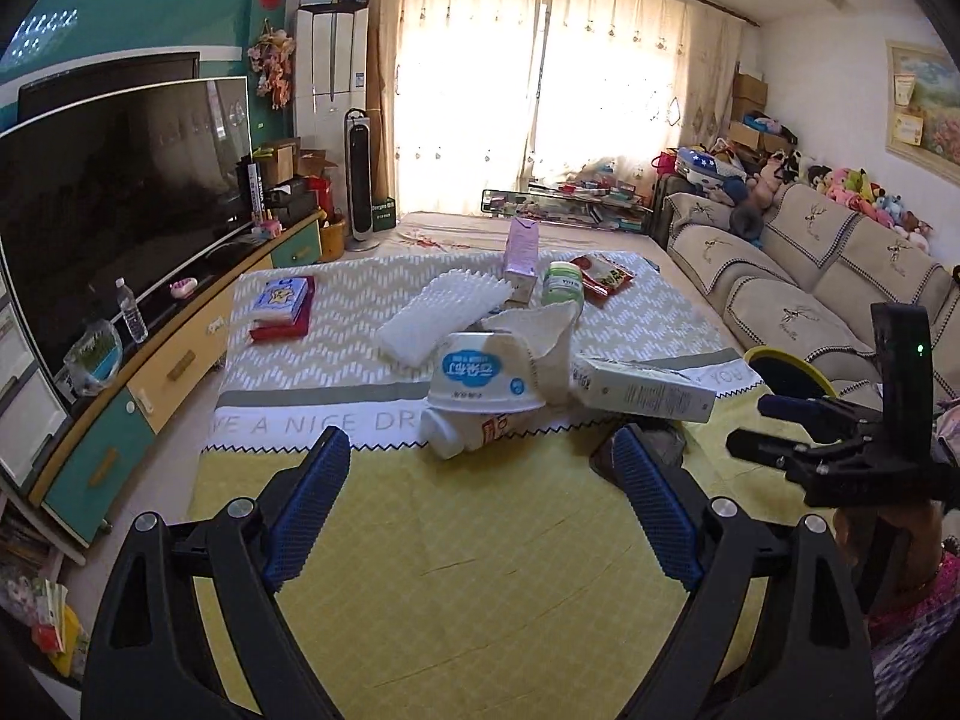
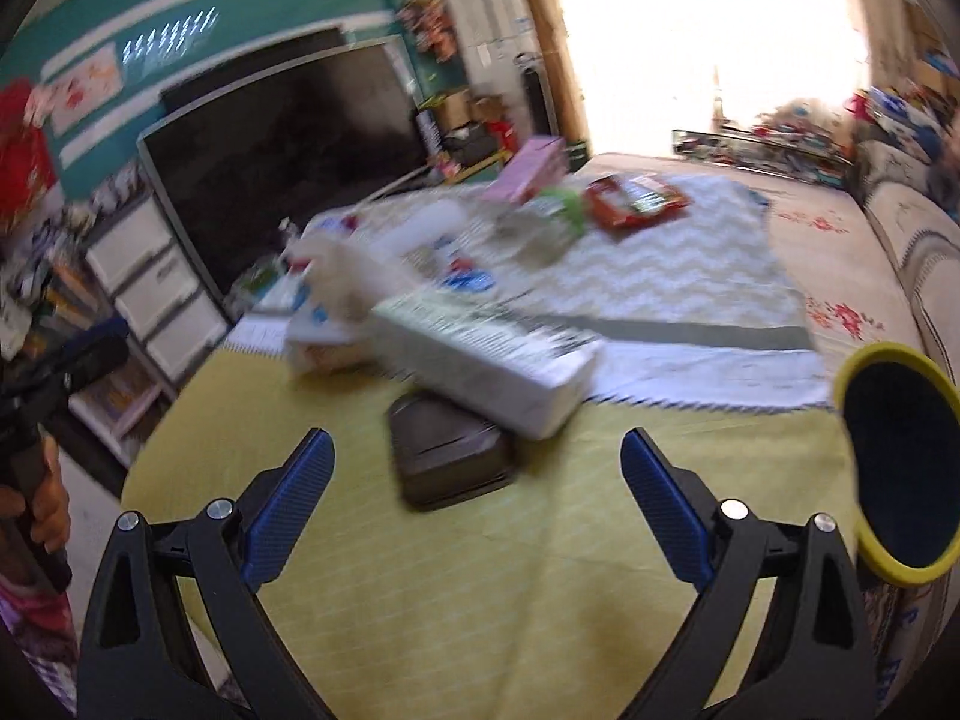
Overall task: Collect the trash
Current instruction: 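Grasp the dark brown square container with the right gripper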
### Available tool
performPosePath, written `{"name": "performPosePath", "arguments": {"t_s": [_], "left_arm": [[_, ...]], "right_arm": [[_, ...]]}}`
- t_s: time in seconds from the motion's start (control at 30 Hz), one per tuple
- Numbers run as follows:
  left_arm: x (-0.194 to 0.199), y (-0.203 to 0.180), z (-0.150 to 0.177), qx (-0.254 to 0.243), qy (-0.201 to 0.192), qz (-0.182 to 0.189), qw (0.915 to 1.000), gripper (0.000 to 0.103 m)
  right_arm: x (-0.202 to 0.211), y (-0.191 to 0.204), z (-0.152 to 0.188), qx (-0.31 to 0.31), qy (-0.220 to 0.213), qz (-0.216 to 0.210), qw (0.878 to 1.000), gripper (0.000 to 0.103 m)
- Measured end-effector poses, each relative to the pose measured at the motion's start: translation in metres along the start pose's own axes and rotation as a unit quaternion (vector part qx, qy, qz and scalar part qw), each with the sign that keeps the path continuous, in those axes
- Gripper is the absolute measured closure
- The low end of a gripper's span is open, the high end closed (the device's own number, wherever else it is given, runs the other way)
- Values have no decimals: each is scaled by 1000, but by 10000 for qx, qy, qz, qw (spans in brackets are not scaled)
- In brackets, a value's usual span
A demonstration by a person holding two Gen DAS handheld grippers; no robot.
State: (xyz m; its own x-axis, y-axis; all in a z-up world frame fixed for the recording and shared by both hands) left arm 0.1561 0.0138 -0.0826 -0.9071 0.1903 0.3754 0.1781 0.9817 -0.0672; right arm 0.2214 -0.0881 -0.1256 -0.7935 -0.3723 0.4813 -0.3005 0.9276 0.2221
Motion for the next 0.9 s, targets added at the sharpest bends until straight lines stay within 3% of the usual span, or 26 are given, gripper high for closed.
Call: {"name": "performPosePath", "arguments": {"t_s": [0.13,0.47,0.6,0.7,0.9], "left_arm": [[3,14,15,244,45,19,9997,15],[7,15,34,599,99,-67,9981,13],[6,9,37,633,113,-35,9979,13],[4,4,38,609,121,8,9981,13],[1,-4,38,609,135,96,9980,13]], "right_arm": [[-22,14,21,209,307,-95,9993,14],[-66,9,29,181,717,-150,9971,26],[-75,13,25,330,716,-161,9968,27],[-79,15,27,495,817,-66,9954,43],[-63,26,37,566,857,-237,9944,45]]}}
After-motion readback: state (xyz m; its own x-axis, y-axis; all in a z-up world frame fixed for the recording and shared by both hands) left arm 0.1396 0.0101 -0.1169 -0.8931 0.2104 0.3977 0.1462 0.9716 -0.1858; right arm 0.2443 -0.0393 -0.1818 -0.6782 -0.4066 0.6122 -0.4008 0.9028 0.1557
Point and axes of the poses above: each gripper's, at about its wrist camera, not at the fingertips, and x roughly against the way its jaws point, y to its left, z to its underside, the point moved 8 cm from there along -x, roughly the way its jaws point, and after that the axes turned 13 degrees about -y, right-handed, at the moved point
